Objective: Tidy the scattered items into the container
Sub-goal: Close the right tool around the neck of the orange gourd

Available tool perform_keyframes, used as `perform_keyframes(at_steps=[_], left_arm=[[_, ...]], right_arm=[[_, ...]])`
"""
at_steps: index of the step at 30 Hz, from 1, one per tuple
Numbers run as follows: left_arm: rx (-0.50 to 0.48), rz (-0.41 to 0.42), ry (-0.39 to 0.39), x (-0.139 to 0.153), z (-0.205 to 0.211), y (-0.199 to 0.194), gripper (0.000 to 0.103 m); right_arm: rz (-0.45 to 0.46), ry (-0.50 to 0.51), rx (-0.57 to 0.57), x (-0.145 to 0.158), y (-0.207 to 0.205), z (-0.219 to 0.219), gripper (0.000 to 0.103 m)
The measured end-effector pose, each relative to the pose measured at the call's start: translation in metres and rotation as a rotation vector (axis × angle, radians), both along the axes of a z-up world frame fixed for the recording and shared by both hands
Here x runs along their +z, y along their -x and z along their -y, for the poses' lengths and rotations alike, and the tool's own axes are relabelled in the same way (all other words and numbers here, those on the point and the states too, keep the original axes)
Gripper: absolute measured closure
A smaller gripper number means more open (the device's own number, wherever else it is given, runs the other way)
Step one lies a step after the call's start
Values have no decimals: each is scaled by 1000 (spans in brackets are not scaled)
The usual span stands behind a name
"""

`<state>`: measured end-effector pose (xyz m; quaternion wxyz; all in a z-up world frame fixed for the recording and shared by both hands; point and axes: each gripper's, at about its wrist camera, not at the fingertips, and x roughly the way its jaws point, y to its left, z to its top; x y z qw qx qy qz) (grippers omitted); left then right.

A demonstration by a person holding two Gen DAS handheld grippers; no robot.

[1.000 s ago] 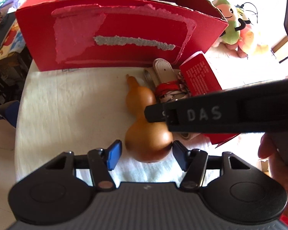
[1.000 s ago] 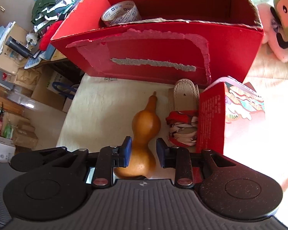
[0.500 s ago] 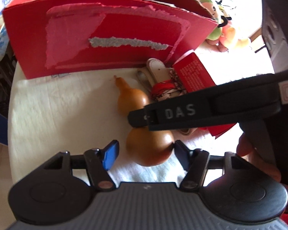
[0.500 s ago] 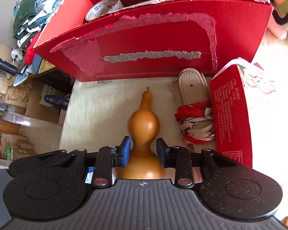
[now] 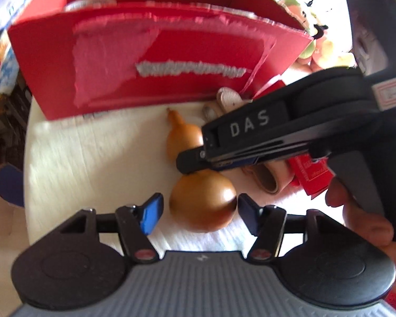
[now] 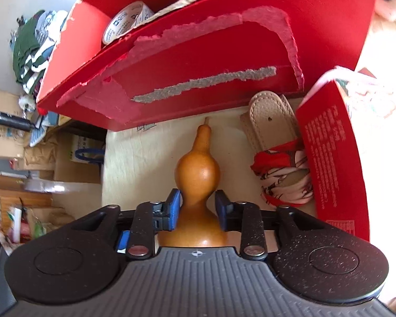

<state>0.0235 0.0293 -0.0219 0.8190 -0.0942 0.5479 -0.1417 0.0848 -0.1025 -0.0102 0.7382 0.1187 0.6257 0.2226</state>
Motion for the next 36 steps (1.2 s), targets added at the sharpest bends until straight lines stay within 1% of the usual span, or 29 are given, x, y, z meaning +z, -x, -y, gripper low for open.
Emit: perform_keyframes(at_steps=[1, 4, 7, 10, 12, 13, 15, 18, 21, 25, 27, 31, 36], left_arm=[[-1, -6, 6, -1, 1, -1, 43], [-12, -9, 1, -1, 5, -3, 44], [-23, -11, -12, -1, 10, -6, 44], [-34, -17, -21, -2, 14, -8, 44], [-44, -24, -28, -3, 17, -11, 44], [-51, -27, -36, -4, 19, -12, 44], [-63, -29, -56, -5, 23, -13, 44], [-65, -30, -56, -5, 22, -15, 44], [-69, -24, -66, -5, 22, -16, 44], [-78, -15, -72, -4, 24, -17, 45], [-83, -14, -75, -4, 24, -17, 45], [-95, -10, -80, -4, 25, -18, 45], [-123, -1, -97, -2, 29, -16, 45]], right_arm=[[9, 12, 12, 2, 0, -1, 69], [36, 53, 41, 7, -2, -2, 62], [61, 73, 66, 9, -1, -2, 63], [57, 74, 77, 7, -3, -1, 63], [55, 77, 84, 3, -3, -6, 68], [53, 76, 83, 0, -3, -14, 69], [54, 77, 85, 0, -3, -16, 70], [54, 75, 94, -1, -3, -18, 71], [29, 46, 83, -2, -6, -17, 73], [22, 40, 72, -2, -8, -12, 73], [20, 36, 74, -2, -8, -11, 71], [18, 28, 82, -1, -7, -8, 70], [30, 35, 91, 3, -7, -8, 74]])
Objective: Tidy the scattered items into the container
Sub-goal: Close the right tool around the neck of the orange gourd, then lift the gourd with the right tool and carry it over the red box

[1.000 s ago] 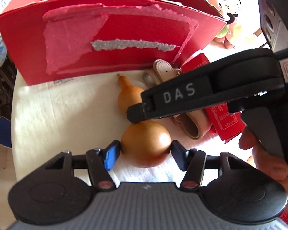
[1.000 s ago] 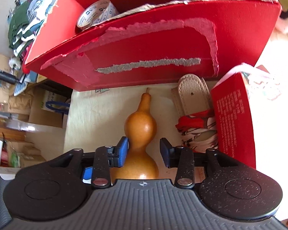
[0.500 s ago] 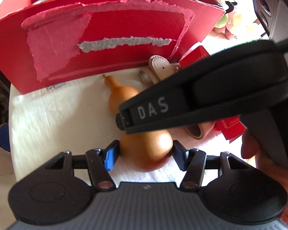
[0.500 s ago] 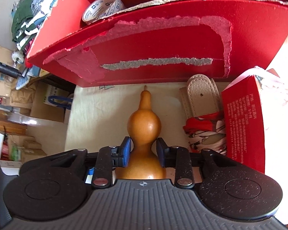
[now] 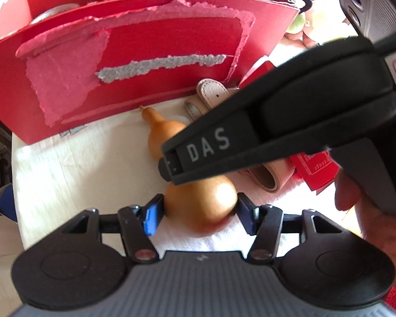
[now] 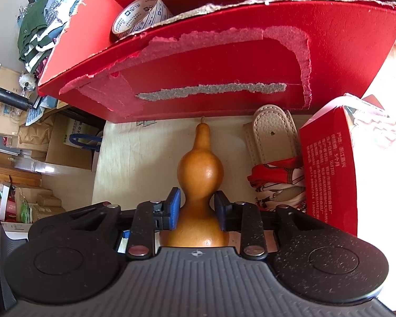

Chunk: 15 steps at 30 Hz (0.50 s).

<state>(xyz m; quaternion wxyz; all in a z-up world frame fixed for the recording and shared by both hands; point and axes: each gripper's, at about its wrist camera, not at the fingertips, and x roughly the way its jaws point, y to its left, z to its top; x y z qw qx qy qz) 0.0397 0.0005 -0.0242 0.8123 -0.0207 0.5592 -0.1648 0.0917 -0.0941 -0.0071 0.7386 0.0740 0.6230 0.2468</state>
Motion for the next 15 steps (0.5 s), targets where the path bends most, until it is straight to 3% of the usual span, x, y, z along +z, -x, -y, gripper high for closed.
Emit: perform_keyframes(at_steps=[15], left_arm=[[-47, 85, -2, 30, -18, 33, 45]], right_arm=[[31, -79, 6, 29, 7, 2, 74]])
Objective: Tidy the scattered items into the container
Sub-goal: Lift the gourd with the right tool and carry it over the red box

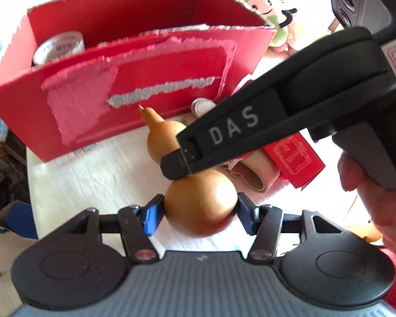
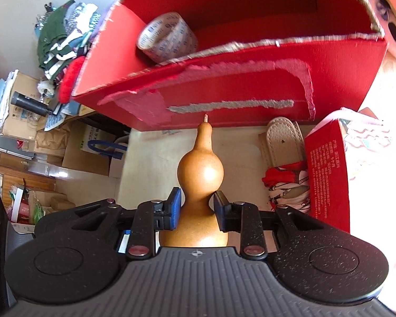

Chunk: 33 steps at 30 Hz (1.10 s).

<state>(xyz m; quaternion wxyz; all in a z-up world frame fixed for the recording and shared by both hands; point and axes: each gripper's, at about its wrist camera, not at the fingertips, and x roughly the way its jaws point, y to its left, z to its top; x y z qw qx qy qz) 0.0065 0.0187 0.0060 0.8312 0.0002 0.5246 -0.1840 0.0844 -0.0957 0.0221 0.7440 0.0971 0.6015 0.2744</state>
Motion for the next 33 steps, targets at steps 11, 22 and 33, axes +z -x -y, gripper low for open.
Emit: perform_keyframes(at_steps=[11, 22, 33], left_arm=[[-62, 55, 6, 32, 9, 12, 45], [-186, 123, 15, 60, 40, 3, 45], [-274, 168, 29, 78, 95, -20, 45]], right_arm=[[48, -42, 9, 35, 16, 4, 75], [113, -61, -67, 67, 27, 39, 75], [159, -85, -194, 81, 19, 98, 75]])
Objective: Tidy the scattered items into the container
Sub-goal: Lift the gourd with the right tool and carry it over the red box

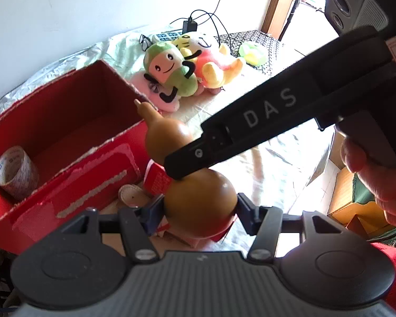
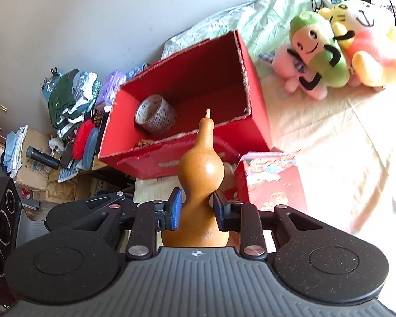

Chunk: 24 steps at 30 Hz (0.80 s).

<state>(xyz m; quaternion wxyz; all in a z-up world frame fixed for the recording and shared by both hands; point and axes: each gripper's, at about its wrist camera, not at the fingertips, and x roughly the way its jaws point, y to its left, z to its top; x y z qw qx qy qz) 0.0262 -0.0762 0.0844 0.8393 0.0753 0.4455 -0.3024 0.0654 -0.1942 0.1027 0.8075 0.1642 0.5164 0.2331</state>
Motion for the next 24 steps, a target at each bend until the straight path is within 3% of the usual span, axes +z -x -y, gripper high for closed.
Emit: perform_keyframes(at_steps=[12, 24], left_arm=[[117, 70, -41, 22, 26, -51, 45], [209, 94, -93, 32, -11, -110, 45]], right_arm=[[72, -41, 95, 17, -63, 20, 76], [79, -100, 161, 18, -120, -22, 77]])
